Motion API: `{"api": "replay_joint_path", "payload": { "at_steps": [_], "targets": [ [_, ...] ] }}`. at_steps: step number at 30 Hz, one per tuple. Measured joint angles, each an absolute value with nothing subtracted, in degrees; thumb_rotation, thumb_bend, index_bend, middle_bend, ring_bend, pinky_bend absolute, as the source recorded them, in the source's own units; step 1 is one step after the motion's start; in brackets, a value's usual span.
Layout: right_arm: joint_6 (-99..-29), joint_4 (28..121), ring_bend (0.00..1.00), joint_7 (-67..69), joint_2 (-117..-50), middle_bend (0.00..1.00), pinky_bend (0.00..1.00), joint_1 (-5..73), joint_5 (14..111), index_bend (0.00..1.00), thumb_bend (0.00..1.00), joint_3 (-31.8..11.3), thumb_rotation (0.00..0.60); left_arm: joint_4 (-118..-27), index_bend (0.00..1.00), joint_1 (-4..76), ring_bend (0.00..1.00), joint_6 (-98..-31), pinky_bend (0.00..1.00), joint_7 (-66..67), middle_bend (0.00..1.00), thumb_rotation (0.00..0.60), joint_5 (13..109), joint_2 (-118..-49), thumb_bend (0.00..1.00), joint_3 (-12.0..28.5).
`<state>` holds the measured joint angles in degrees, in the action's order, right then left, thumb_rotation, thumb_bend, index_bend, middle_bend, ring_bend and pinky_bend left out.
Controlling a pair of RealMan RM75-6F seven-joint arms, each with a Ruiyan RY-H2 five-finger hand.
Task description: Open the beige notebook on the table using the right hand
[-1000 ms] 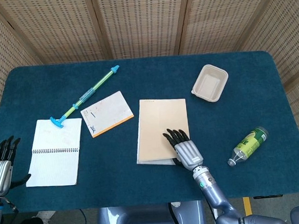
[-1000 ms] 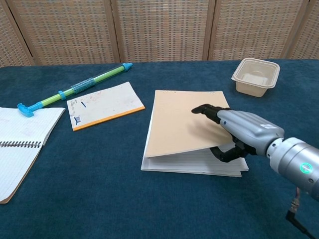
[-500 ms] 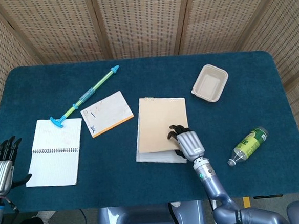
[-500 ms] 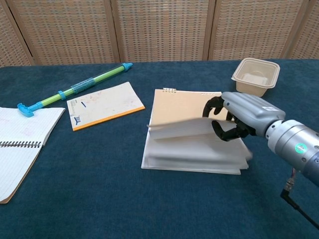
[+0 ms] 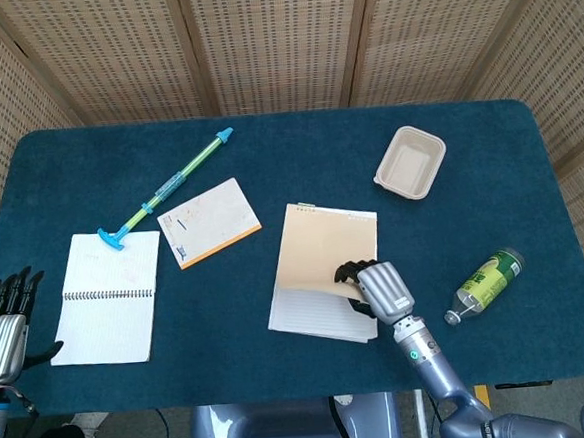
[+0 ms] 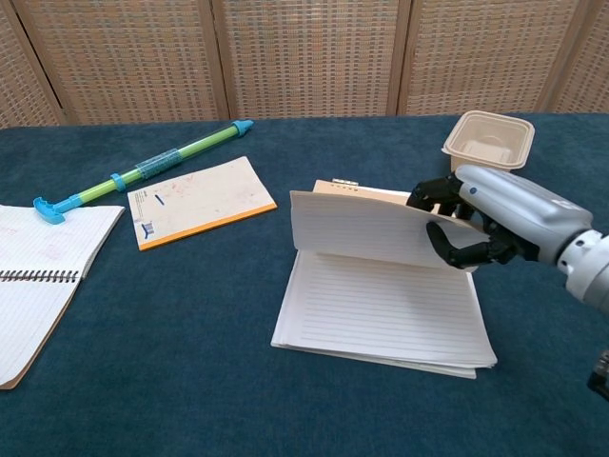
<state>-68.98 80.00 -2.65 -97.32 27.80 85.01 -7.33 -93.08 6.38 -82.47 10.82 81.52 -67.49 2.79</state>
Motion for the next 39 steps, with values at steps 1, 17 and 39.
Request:
{"api": "replay_joint_path", "payload": {
  "at_steps": [1,17,39],
  "targets": [
    [-68.86,80.57,0.54,-2.19,-96.46,0.58,0.66,27.71,85.28,0.67,0.88,-6.92,0.6,-93.09,0.0,6.4,0.0,-82.44,0.0,10.85,0.0,0.6,81.49,-67.5,0.0,2.79],
    [-70.4,88.97,0.54,3.74,-83.42,0.58,0.66,24.81,93.26,0.67,0.87,1.76,0.6,-93.48,0.0,6.52,0.0,-82.26,0.0,11.99,0.0,0.6,81.76,-67.8,0.0,2.46],
    [-76.56,91.29,0.54,12.96,-74.52,0.58,0.66,18.25,100.62,0.67,0.87,11.2,0.6,-93.95,0.0,6.4,0.0,-82.62,0.0,12.15,0.0,0.6,82.16,-67.66,0.0,2.3]
  ]
}}
